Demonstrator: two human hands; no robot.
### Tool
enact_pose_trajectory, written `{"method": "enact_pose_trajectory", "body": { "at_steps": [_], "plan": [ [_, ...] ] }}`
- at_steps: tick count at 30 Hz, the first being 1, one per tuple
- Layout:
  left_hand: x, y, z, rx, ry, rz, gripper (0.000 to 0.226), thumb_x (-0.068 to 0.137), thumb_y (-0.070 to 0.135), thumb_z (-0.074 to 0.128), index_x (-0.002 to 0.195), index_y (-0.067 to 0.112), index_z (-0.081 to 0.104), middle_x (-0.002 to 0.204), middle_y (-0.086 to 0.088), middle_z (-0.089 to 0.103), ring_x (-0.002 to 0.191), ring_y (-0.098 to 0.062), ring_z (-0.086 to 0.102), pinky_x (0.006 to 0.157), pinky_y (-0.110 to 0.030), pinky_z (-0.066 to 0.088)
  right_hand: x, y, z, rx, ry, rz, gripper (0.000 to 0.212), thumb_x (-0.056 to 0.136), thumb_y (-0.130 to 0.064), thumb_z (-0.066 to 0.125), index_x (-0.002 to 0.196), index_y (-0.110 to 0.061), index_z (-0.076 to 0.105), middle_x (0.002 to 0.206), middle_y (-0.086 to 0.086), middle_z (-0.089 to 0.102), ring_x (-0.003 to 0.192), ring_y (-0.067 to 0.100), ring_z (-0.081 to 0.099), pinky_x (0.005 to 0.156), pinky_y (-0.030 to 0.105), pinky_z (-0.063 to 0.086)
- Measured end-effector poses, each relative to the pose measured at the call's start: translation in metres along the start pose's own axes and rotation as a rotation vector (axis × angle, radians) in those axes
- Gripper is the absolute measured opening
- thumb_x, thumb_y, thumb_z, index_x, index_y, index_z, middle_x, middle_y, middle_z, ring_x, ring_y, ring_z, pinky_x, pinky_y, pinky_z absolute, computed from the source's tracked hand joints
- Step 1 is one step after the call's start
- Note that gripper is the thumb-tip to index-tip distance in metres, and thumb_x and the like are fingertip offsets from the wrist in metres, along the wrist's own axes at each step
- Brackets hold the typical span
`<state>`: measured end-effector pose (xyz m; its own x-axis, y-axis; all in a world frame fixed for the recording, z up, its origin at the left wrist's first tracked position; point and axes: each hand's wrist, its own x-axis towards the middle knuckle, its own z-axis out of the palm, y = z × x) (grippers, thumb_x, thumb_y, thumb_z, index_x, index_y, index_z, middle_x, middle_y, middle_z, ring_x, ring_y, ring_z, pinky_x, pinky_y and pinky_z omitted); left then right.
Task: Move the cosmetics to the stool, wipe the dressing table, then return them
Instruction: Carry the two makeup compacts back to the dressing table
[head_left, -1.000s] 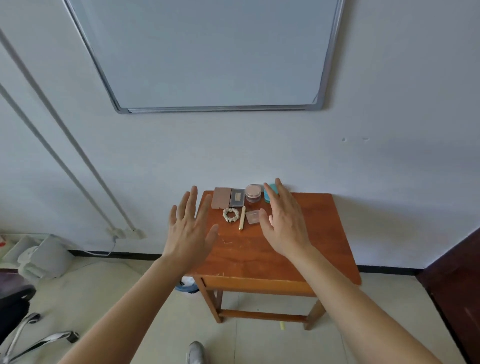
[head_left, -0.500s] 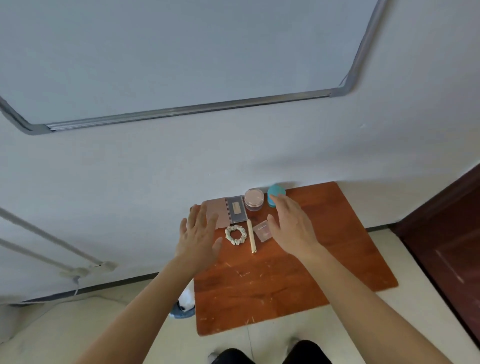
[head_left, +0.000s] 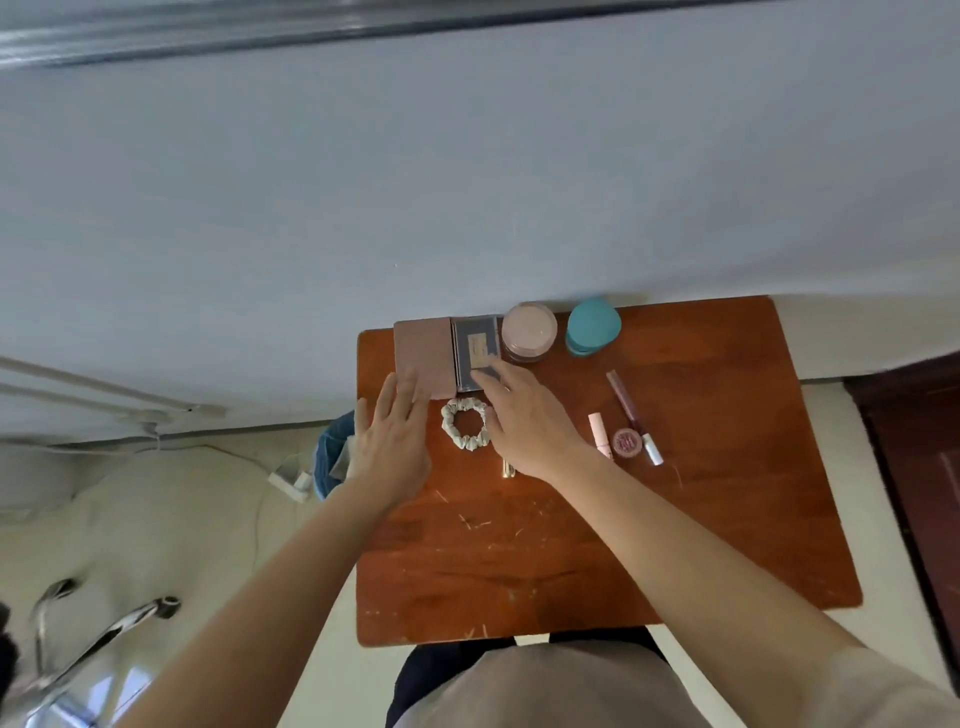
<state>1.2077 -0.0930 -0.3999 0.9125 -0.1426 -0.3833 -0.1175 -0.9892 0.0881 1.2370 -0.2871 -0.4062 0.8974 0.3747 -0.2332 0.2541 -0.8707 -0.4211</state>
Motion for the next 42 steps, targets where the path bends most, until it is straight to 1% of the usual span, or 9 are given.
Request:
{"method": "enact_pose_trajectory", "body": {
  "at_steps": [4, 6, 13, 17, 20, 24, 29, 34, 42],
  "plan": [
    [0.004, -0.001, 0.016, -0.035, -0.041, 0.007, 0.086, 0.089, 0.009, 0.049, 0.157, 0.023, -0.003, 0.163, 0.0, -0.014, 0.149, -0.023, -0.017, 0.12, -0.056, 0.005, 0.008, 0.008, 0.024, -0.137, -0.124, -0.071, 0.07, 0.101, -0.03, 0.047, 0.158, -0.021, 0.008, 0.166, 0.006, -0.003, 0.153, 0.028, -0.003, 0.12, 0.049, 0.016],
    [0.0, -0.003, 0.022, -0.064, -0.038, -0.004, 0.086, 0.089, 0.01, 0.049, 0.157, 0.024, -0.002, 0.163, 0.001, -0.013, 0.149, -0.021, -0.018, 0.12, -0.055, 0.005, 0.005, 0.013, 0.03, -0.186, -0.13, -0.106, 0.068, 0.101, -0.032, 0.043, 0.158, -0.021, 0.007, 0.166, 0.006, -0.008, 0.152, 0.027, -0.008, 0.123, 0.048, 0.01],
    [-0.041, -0.005, 0.036, -0.218, 0.061, -0.064, 0.056, 0.096, 0.019, 0.048, 0.15, 0.021, 0.033, 0.161, -0.001, 0.02, 0.15, -0.025, 0.003, 0.119, -0.054, 0.017, -0.031, 0.011, 0.035, 0.006, 0.0, -0.073, 0.042, 0.103, -0.035, 0.042, 0.142, -0.02, 0.047, 0.158, 0.002, 0.033, 0.15, 0.024, 0.019, 0.121, 0.044, 0.015],
    [-0.04, -0.012, 0.039, -0.281, 0.188, -0.1, 0.031, 0.097, 0.025, 0.048, 0.125, 0.014, 0.057, 0.146, -0.008, 0.043, 0.142, -0.028, 0.027, 0.111, -0.057, 0.033, -0.019, 0.008, 0.027, 0.065, 0.139, 0.03, 0.045, 0.098, -0.039, 0.053, 0.139, -0.023, 0.045, 0.145, 0.005, 0.043, 0.139, 0.023, 0.037, 0.116, 0.045, 0.034],
    [-0.028, -0.007, 0.034, -0.364, 0.235, -0.221, 0.034, 0.098, 0.043, 0.045, 0.123, 0.023, 0.054, 0.148, -0.006, 0.035, 0.139, -0.029, 0.03, 0.109, -0.057, 0.034, -0.004, 0.006, 0.026, 0.043, 0.073, 0.154, 0.054, 0.095, -0.051, 0.054, 0.141, -0.027, 0.04, 0.151, 0.009, 0.038, 0.141, 0.027, 0.034, 0.112, 0.044, 0.035],
    [-0.007, 0.002, 0.036, -0.396, 0.136, -0.374, 0.054, 0.088, 0.062, 0.053, 0.133, 0.036, 0.04, 0.159, -0.005, 0.02, 0.145, -0.031, 0.02, 0.114, -0.055, 0.026, 0.01, 0.006, 0.029, -0.035, 0.096, 0.163, 0.056, 0.088, -0.058, 0.06, 0.132, -0.026, 0.046, 0.132, 0.005, 0.054, 0.119, 0.024, 0.049, 0.098, 0.038, 0.045],
    [-0.001, 0.014, 0.038, -0.485, 0.194, -0.473, 0.059, 0.079, 0.044, 0.067, 0.129, 0.028, 0.041, 0.152, -0.008, 0.031, 0.135, -0.033, 0.034, 0.105, -0.049, 0.038, 0.011, 0.003, 0.032, 0.081, 0.154, 0.153, 0.052, 0.082, -0.045, 0.074, 0.124, -0.022, 0.054, 0.123, 0.004, 0.058, 0.107, 0.02, 0.052, 0.085, 0.036, 0.054],
    [-0.005, 0.013, 0.022, -0.552, 0.346, -0.504, 0.058, 0.071, 0.037, 0.072, 0.122, 0.023, 0.048, 0.139, -0.005, 0.041, 0.122, -0.03, 0.038, 0.099, -0.046, 0.04, 0.01, 0.007, 0.02, 0.195, 0.241, 0.128, 0.053, 0.076, -0.043, 0.076, 0.118, -0.017, 0.058, 0.117, 0.003, 0.062, 0.102, 0.021, 0.053, 0.08, 0.035, 0.053],
    [-0.022, 0.015, -0.05, -0.621, 0.589, -0.363, 0.057, 0.07, 0.032, 0.076, 0.121, 0.021, 0.052, 0.138, -0.002, 0.041, 0.122, -0.026, 0.038, 0.1, -0.041, 0.037, -0.016, -0.003, -0.042, 0.29, 0.527, 0.156, 0.04, 0.075, -0.047, 0.071, 0.108, -0.027, 0.06, 0.104, -0.013, 0.063, 0.094, 0.008, 0.053, 0.071, 0.014, 0.036]
  ]
}}
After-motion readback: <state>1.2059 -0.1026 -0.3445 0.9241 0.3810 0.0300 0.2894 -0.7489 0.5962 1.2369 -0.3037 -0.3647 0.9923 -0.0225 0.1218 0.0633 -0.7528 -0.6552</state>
